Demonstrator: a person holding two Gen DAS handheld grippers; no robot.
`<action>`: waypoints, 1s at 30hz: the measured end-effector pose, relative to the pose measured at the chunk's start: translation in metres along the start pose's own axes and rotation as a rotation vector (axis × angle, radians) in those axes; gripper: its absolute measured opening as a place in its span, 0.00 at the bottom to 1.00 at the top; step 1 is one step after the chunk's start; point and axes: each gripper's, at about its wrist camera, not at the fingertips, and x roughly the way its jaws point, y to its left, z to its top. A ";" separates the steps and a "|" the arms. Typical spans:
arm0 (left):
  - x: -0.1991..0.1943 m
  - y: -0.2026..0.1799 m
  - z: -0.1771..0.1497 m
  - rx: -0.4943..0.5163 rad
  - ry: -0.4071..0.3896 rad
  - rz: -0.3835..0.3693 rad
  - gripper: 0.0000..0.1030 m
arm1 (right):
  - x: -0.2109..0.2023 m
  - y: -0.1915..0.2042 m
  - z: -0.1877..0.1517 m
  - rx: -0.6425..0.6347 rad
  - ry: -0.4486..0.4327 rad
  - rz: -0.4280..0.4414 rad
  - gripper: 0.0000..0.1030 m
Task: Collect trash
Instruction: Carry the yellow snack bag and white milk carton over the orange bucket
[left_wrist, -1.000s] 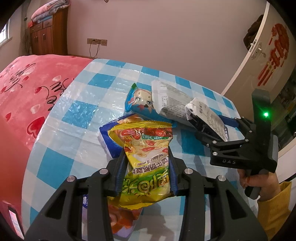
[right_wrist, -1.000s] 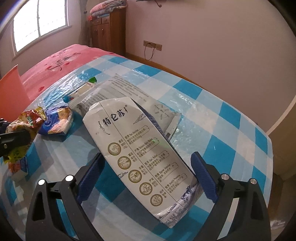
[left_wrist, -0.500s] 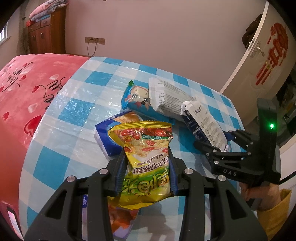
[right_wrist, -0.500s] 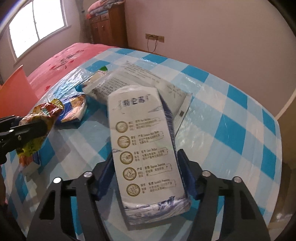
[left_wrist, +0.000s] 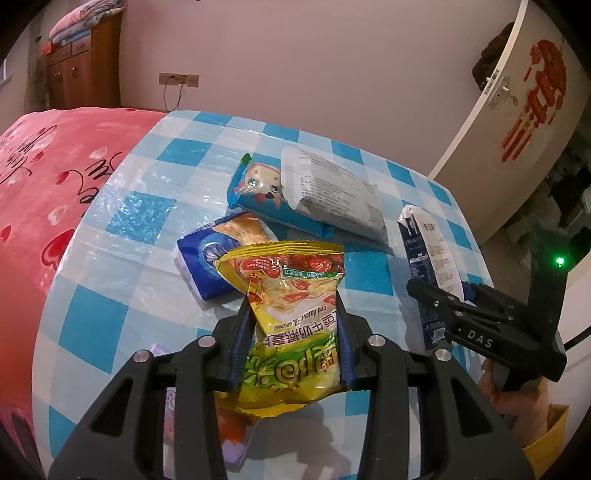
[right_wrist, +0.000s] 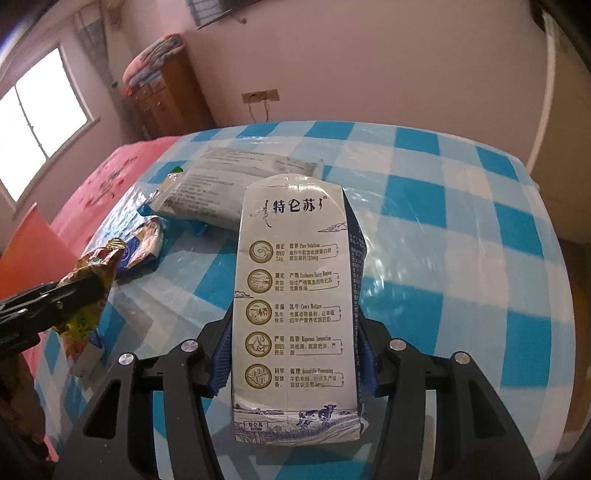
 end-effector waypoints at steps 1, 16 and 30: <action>-0.001 0.000 0.000 0.002 -0.001 -0.002 0.40 | -0.003 0.000 -0.003 0.016 -0.004 0.005 0.53; -0.033 -0.006 -0.010 0.035 -0.039 -0.038 0.40 | -0.041 0.018 -0.034 0.105 -0.027 0.024 0.53; -0.078 0.010 -0.018 0.038 -0.107 -0.027 0.40 | -0.064 0.046 -0.044 0.135 -0.032 0.100 0.53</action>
